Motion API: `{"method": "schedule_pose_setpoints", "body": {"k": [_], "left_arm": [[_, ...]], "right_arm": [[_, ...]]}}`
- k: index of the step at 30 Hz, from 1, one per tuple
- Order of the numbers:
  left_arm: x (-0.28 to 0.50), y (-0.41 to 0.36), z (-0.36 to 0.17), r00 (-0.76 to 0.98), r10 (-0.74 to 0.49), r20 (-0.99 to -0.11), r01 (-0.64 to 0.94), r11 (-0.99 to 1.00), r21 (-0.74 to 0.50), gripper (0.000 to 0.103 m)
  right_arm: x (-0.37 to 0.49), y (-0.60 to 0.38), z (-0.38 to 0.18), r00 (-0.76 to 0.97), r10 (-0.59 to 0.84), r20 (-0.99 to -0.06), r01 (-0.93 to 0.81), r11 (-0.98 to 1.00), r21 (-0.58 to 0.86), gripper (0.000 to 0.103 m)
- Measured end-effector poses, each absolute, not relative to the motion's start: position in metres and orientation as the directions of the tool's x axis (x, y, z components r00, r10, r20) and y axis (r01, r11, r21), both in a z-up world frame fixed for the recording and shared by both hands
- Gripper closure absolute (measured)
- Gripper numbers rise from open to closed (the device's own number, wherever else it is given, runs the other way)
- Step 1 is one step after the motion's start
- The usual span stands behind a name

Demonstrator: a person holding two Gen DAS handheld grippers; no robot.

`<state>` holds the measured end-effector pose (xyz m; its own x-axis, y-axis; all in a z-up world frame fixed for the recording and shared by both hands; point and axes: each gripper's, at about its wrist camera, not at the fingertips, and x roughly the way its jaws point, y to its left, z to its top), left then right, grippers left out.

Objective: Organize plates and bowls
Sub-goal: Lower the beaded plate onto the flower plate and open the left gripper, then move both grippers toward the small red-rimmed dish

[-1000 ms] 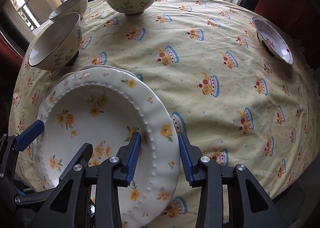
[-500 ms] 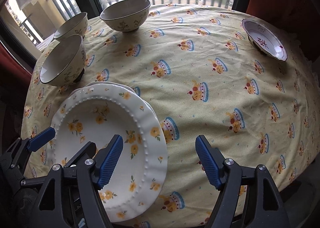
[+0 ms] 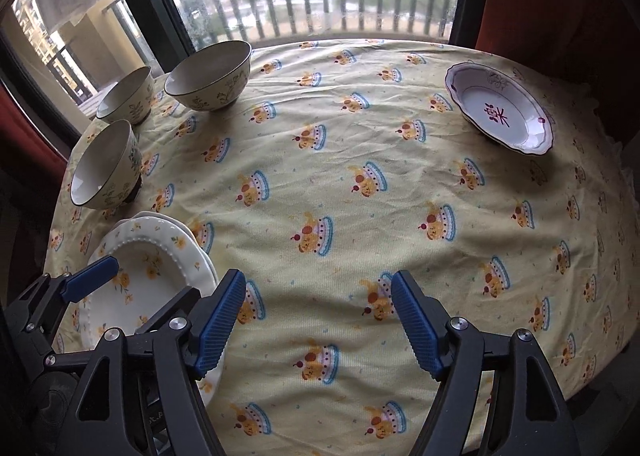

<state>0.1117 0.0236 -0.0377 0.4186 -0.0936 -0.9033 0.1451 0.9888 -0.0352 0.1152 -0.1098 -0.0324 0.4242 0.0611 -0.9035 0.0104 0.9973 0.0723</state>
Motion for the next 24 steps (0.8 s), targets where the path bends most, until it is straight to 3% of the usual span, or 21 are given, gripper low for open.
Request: {"method": "schedule_pose_setpoints", "body": {"k": [17,24], "left_arm": [[0.153,-0.123,-0.021,0.462,-0.068,-0.884,0.137,0.991,-0.004,0.017],[0.175,-0.173,-0.020,0.470,-0.060,-0.881,0.102,0.995,-0.013,0.023]], "right_arm": [[0.156,-0.254,-0.015,0.465,0.030,-0.885,0.052,0.997,0.061,0.024],[0.180,-0.310,-0.014,0.475,0.035,-0.879,0.033,0.998,0.058,0.024]]}}
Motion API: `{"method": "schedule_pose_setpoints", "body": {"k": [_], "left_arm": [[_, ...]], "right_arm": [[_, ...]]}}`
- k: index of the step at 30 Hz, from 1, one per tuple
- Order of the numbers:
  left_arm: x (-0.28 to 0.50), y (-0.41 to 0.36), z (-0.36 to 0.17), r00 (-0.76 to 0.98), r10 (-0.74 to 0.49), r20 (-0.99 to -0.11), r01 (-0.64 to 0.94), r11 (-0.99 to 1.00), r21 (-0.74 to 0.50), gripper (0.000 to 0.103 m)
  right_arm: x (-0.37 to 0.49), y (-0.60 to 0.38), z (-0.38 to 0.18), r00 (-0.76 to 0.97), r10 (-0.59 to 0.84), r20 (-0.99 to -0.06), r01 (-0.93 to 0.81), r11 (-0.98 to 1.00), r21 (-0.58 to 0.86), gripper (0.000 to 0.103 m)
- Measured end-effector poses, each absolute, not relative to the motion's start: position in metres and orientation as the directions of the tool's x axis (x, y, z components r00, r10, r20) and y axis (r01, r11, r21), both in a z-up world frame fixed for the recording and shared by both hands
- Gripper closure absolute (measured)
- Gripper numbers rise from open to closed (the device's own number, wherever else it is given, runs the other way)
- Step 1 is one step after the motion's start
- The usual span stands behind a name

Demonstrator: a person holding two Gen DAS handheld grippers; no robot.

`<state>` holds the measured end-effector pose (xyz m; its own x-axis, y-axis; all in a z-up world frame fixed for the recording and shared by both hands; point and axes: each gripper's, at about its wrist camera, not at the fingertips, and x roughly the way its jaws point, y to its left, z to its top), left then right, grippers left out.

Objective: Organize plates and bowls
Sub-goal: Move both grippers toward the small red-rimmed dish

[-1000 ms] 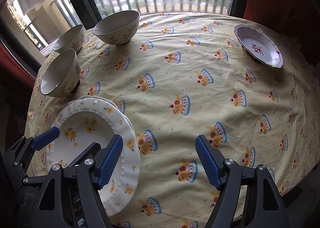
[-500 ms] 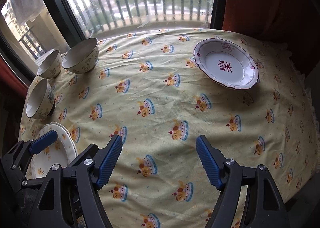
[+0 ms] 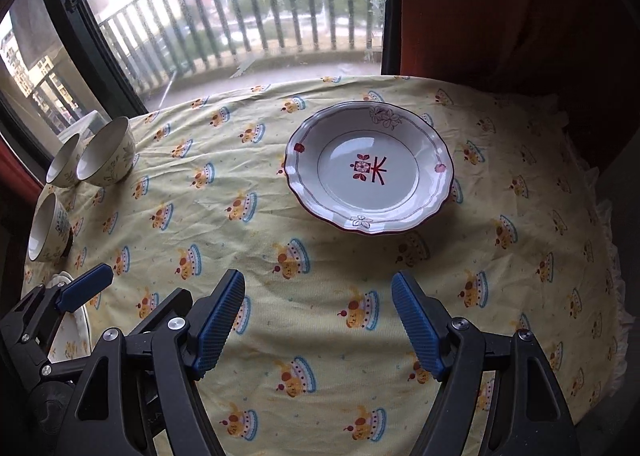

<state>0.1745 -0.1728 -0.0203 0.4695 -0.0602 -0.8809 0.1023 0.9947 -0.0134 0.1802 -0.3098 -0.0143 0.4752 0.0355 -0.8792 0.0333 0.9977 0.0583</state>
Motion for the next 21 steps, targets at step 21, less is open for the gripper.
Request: {"method": "schedule_pose_setpoints", "body": {"k": [21], "left_arm": [[0.280,-0.250,-0.064,0.470,0.000,-0.883,0.020,1.000,0.011,0.024]], "right_arm": [[0.283,-0.416,-0.057,0.498,0.028,-0.867,0.113,0.989,0.097,0.024]]}}
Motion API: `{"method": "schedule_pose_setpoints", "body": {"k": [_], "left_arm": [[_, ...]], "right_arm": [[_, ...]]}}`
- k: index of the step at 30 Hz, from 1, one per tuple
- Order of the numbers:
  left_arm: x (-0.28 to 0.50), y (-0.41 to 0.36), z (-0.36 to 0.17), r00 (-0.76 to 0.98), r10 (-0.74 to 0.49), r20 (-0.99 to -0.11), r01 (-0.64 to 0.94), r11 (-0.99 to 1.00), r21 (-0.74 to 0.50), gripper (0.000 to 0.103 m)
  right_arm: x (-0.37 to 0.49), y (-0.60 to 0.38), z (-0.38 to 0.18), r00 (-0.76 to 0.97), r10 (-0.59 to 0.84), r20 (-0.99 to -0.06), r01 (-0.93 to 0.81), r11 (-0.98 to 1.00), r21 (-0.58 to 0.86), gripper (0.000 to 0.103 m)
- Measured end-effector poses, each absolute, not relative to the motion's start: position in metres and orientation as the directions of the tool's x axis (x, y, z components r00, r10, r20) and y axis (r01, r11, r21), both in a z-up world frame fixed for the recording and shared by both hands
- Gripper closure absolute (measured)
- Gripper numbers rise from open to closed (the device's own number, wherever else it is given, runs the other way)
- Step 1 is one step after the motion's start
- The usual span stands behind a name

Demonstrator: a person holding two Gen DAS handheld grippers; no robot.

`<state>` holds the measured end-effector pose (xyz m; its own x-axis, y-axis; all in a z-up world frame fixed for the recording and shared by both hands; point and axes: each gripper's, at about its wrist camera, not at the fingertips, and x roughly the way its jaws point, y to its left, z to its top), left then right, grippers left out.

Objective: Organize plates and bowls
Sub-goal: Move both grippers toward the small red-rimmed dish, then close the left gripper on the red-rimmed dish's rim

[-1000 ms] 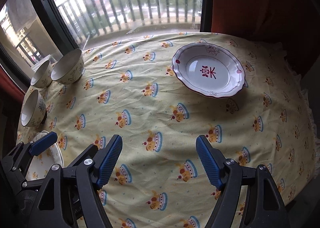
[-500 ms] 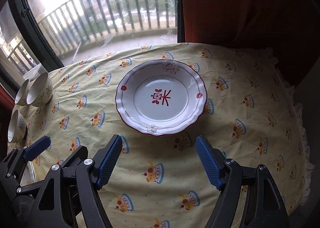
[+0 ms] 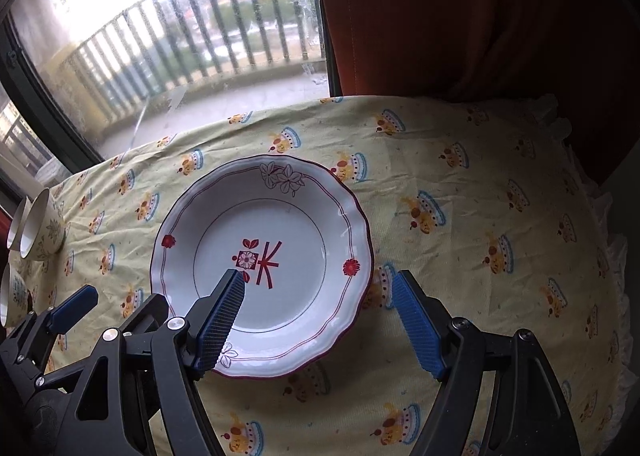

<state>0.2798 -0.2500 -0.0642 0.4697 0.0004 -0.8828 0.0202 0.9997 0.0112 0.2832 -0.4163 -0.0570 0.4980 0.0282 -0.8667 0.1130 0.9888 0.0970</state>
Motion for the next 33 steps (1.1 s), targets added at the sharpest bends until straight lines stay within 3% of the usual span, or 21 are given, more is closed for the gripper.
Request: {"method": "schedule_pose_setpoints", "body": {"k": [9,13,19,33], "left_arm": [[0.308,-0.262,-0.087,0.466,0.013,-0.885,0.038,0.999,0.035,0.030],[0.312,-0.265,-0.094,0.456,-0.002,-0.890,0.055,0.998,0.026,0.037],[0.312,-0.268,-0.097,0.420,-0.075,-0.904,0.081,0.996,-0.044,0.038],[0.271,-0.252,-0.097,0.366,-0.011,-0.930,0.082,0.996,0.021,0.037]], "right_arm": [[0.317,-0.426,-0.086,0.474,0.042,-0.879,0.149,0.981,0.128,0.025],[0.325,-0.421,-0.091,0.477,0.041,-0.878,0.119,0.987,0.111,0.036],[0.327,-0.422,-0.092,0.458,0.023,-0.889,0.134,0.986,0.095,0.044],[0.284,-0.407,-0.088,0.378,0.081,-0.922,0.117,0.984,0.134,0.044]]}}
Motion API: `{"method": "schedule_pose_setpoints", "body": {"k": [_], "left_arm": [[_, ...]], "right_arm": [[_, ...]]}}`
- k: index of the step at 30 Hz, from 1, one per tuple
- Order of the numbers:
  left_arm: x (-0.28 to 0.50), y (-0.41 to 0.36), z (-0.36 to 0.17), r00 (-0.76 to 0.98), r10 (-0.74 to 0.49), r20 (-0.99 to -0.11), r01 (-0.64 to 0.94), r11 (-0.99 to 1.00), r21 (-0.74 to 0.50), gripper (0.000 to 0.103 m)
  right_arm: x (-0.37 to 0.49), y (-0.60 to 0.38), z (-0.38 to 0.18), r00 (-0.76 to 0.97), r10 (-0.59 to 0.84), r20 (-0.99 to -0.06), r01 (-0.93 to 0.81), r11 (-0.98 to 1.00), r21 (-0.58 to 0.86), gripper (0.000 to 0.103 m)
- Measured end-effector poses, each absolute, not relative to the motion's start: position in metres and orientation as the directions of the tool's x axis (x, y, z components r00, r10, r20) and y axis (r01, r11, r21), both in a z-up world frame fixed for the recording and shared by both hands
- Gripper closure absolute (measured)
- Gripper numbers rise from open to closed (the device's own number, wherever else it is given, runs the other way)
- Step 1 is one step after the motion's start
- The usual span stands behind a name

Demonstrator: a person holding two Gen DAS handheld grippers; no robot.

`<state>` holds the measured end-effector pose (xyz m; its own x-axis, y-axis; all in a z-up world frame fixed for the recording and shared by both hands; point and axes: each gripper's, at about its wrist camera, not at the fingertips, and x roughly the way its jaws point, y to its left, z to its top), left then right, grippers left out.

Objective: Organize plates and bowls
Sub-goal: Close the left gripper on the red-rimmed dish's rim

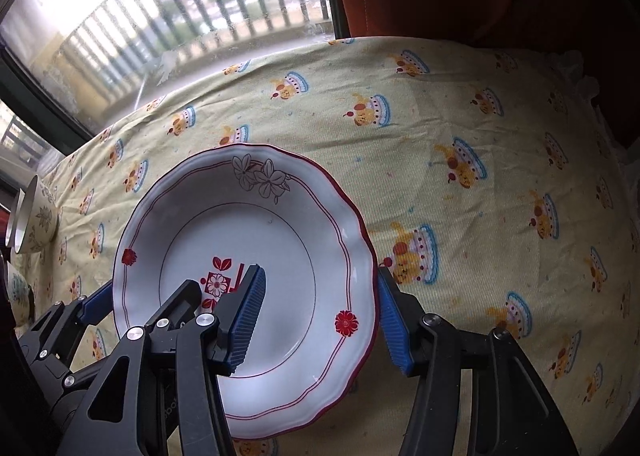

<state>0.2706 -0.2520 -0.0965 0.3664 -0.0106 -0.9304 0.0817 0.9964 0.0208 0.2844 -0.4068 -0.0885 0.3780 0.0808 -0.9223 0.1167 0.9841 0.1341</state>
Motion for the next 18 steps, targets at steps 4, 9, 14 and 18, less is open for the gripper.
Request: {"method": "schedule_pose_setpoints", "body": {"k": [4,9,14,18], "left_arm": [[0.250,-0.242,-0.095,0.349,-0.006,-0.937,0.072,0.997,0.021,0.037],[0.224,-0.229,-0.095,0.318,-0.003,-0.948,0.065,0.998,0.019,0.036],[0.195,-0.217,-0.096,0.290,-0.005,-0.957,0.048,0.999,0.009,0.036],[0.182,-0.210,-0.096,0.283,-0.004,-0.959,0.049,0.999,0.010,0.036]], "right_arm": [[0.266,-0.397,-0.088,0.356,0.091,-0.930,0.103,0.985,0.136,0.044],[0.242,-0.384,-0.087,0.322,0.113,-0.940,0.084,0.985,0.147,0.044],[0.216,-0.373,-0.087,0.289,0.132,-0.948,0.078,0.984,0.161,0.044],[0.202,-0.364,-0.087,0.276,0.130,-0.952,0.057,0.987,0.151,0.045]]}}
